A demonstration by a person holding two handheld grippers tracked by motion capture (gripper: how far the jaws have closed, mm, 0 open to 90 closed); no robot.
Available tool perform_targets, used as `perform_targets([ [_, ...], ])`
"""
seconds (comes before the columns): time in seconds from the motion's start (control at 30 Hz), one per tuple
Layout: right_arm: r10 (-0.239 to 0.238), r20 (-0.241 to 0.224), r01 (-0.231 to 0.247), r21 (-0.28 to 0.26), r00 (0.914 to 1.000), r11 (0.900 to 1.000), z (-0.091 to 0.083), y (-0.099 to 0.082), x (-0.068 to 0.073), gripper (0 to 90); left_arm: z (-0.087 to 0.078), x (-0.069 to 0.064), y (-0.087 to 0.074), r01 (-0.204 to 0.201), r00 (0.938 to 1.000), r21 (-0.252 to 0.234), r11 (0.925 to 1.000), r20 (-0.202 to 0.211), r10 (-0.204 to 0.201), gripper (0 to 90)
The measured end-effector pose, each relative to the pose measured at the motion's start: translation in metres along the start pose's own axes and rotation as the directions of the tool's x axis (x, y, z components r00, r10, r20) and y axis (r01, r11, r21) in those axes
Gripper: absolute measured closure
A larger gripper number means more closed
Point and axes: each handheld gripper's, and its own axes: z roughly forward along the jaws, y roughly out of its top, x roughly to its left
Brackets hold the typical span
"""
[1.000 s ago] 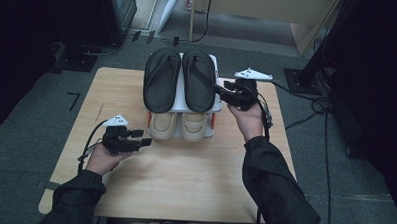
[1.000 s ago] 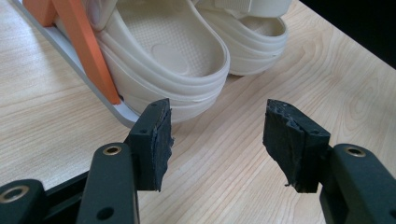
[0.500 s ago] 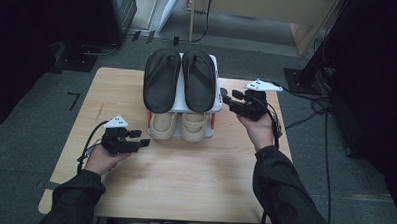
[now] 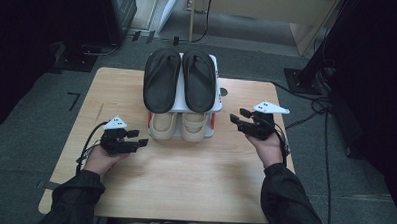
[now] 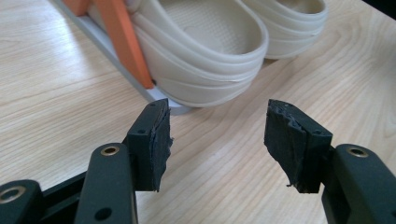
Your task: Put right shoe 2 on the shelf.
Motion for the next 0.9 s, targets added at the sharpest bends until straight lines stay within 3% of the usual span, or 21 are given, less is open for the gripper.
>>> perform_targets([
  [0.17,-0.041,0.0,0.041,0.03,0.9992,0.9987,0.0,-0.028,-0.001,48.3,0.001,0.003,-0.002,0.002,0.9999,0.012,0.9999,-0.014,-0.002,40.1],
  [0.37,0.002,-0.015,-0.001,0.069,0.9999,0.9976,0.005,-0.058,-0.004,45.4,0.002,0.005,-0.004,-0.014,0.9991,0.027,0.9995,-0.04,0.015,39.9],
  [0.6,0.059,-0.027,-0.056,0.099,0.9979,0.9935,0.01,-0.088,-0.009,42.5,0.004,0.008,-0.009,-0.001,0.9983,0.033,0.9995,-0.058,0.003,40.1],
  [0.77,0.048,-0.016,-0.046,0.114,0.9987,0.9925,0.01,-0.096,-0.011,40.0,0.006,0.008,-0.01,0.003,0.9982,0.038,0.9993,-0.061,0.0,39.5],
  [0.9,0.077,-0.035,-0.072,0.14,0.9964,0.9875,0.013,-0.106,-0.013,40.4,0.008,0.008,-0.011,-0.001,0.9973,0.046,0.9989,-0.073,0.005,38.7],
])
